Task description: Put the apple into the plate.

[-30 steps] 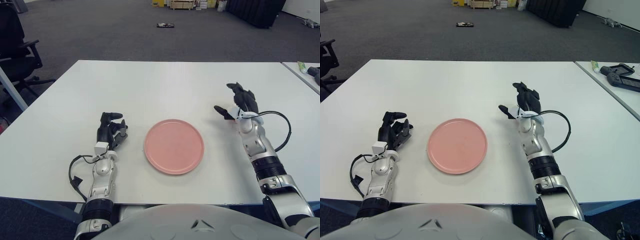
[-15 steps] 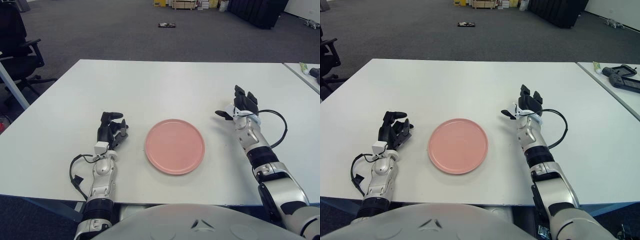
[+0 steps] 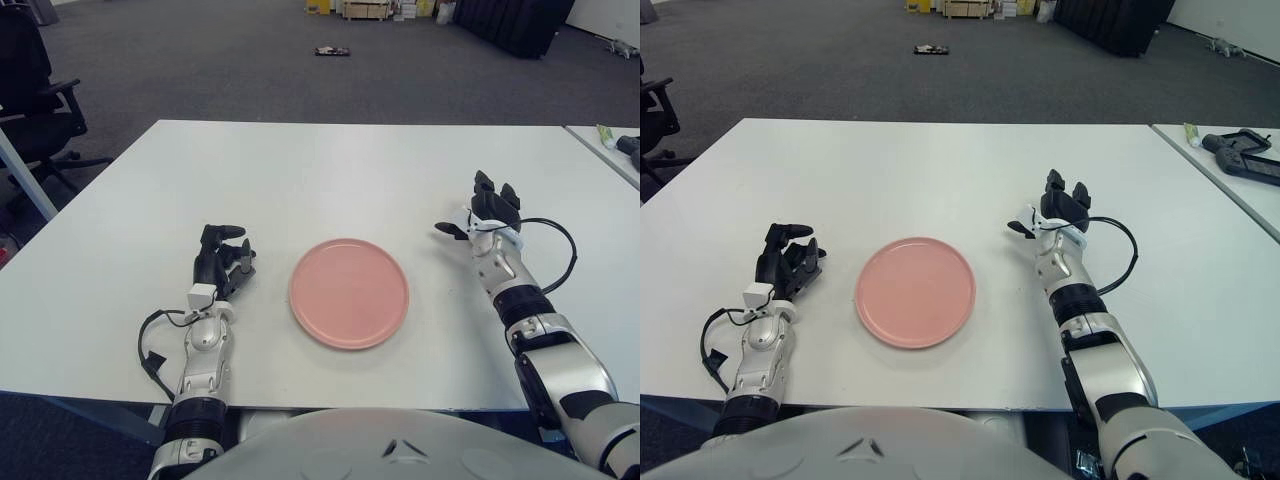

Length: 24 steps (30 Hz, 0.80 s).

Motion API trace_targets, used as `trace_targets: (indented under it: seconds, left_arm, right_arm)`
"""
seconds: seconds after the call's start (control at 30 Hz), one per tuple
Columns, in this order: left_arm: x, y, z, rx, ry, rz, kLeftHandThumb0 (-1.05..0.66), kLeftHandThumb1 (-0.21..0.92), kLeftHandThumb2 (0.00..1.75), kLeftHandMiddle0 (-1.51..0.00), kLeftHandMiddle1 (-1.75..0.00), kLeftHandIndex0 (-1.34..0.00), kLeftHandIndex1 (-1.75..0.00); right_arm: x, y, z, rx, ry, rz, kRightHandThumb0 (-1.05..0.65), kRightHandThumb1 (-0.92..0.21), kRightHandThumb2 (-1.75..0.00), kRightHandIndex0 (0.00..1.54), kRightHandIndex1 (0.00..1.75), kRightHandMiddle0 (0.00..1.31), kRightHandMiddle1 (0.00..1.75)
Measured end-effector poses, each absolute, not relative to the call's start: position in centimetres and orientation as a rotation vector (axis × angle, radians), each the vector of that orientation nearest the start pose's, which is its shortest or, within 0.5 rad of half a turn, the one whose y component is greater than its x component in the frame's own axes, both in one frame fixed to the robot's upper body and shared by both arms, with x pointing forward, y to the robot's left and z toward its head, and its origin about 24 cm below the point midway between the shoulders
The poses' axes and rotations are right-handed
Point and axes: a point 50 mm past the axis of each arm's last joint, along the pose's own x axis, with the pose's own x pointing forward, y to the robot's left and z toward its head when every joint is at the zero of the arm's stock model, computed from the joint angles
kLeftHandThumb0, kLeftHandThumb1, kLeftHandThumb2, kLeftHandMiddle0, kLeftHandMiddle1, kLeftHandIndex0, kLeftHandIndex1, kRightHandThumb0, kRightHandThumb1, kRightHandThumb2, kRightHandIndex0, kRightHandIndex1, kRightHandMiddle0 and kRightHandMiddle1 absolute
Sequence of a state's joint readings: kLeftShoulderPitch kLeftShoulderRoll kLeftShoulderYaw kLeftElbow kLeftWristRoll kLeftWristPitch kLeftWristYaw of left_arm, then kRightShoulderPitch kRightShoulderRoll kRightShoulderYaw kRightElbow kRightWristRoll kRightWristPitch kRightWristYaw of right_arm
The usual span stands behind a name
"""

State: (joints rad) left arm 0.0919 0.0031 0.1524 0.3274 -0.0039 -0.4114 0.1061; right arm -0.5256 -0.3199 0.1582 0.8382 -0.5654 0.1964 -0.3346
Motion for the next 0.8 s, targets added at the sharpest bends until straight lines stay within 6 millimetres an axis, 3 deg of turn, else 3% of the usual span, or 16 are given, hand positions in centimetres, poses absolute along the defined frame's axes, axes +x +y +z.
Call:
trace_targets:
  seconds: [0.23, 0.8]
  left_arm:
    - [21.5, 19.7, -1.4, 0.014, 0.004, 0.285, -0.37, 0.75, 0.77, -0.55, -1.56, -0.3, -1.75]
    - [21.4, 19.6, -1.5, 0.012, 0.004, 0.285, -0.37, 0.74, 0.79, -0.54, -1.56, -0.3, -1.75]
  right_arm:
    - [32.8, -24.0, 0.0, -1.023, 0.444, -0.271, -0.9, -0.5, -0.47, 0.0, 0.0, 0.0, 0.0]
    - [32.9, -25.0, 0.0, -1.037, 0.521, -0.336, -0.92, -0.59, -0.42, 0.0, 0.0, 0.0, 0.0]
